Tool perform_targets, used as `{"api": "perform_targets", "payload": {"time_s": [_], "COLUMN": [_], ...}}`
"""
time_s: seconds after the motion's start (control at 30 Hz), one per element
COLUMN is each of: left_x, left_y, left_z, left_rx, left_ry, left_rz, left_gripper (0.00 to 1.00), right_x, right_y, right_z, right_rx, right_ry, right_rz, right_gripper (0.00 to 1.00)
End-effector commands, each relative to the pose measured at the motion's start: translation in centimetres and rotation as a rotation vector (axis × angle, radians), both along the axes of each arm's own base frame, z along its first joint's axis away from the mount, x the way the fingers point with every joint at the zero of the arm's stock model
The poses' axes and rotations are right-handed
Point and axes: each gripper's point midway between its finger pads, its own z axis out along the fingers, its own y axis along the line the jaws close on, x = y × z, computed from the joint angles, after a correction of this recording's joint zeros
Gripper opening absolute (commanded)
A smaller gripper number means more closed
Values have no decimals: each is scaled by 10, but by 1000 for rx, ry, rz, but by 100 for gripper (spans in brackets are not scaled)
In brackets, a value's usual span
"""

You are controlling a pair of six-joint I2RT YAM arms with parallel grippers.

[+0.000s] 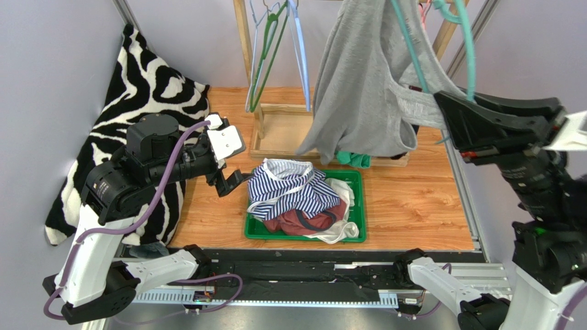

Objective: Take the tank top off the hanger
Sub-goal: Pick up the hanger from the clothesline.

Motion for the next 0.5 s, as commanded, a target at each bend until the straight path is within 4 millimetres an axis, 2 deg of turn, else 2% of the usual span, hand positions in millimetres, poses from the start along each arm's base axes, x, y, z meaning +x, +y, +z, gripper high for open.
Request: {"api": "perform_targets", "payload": {"time_s": [0.0, 0.17, 0.47], "left_x": [1, 1, 2], "left_y": [0, -1, -1], "left_z": [10, 9, 8], "left_rx": [-34, -33, -29], "left_ry": [-19, -13, -14], "left_rz": [12, 8, 8], "left_gripper": [99, 99, 99], "right_x": [-30, -45, -31], "right_y": [0, 6, 21], "right_z": [37, 42, 16], "right_rx": [33, 15, -45], "right_ry": [-148, -166, -109], "right_rz": [58, 121, 172], "right_gripper": [0, 0, 0]}}
